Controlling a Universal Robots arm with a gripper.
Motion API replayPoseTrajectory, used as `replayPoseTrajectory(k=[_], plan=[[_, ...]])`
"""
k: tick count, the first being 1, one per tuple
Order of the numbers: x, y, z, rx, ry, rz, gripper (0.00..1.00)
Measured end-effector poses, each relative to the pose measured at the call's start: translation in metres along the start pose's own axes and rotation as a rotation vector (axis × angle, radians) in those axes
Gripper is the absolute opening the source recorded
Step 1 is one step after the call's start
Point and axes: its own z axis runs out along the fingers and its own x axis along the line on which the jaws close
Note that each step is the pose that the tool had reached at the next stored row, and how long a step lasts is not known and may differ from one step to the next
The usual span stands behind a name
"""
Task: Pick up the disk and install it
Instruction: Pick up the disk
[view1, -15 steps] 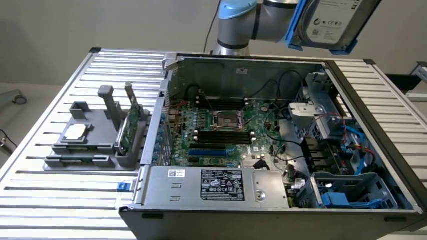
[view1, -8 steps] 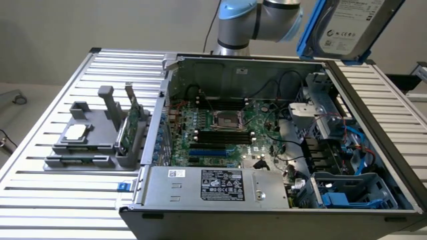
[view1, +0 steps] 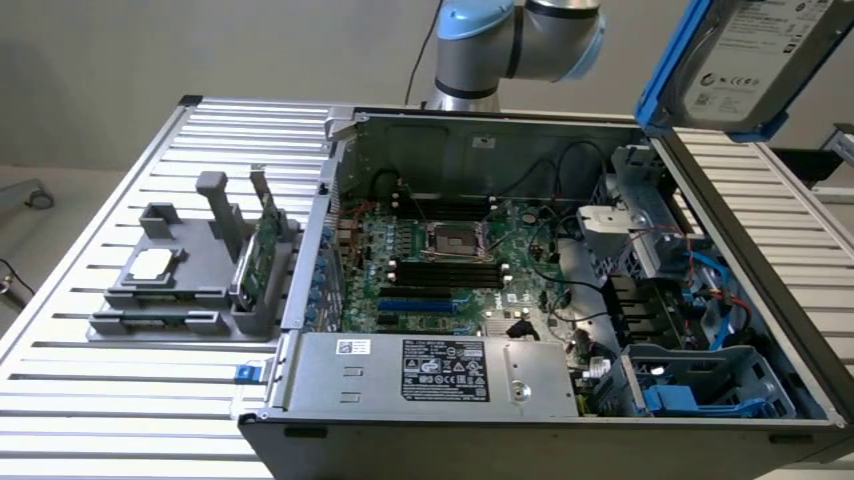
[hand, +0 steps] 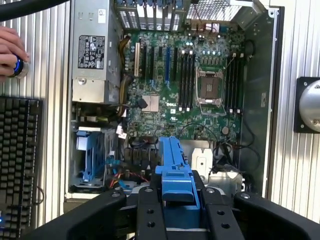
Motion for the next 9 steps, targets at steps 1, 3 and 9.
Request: replayPoseTrajectory(k=[1,3,9], plan=[[0.002,-0.0031,0.0002,0.0025,-0.0004,0.000,0.33],[0.006,-0.0077,0.0010,0.0055,-0.0008,0.000,0.33],[0.031,-0.0105,0.0055,0.0096,-0.0007,0.000,0.33]])
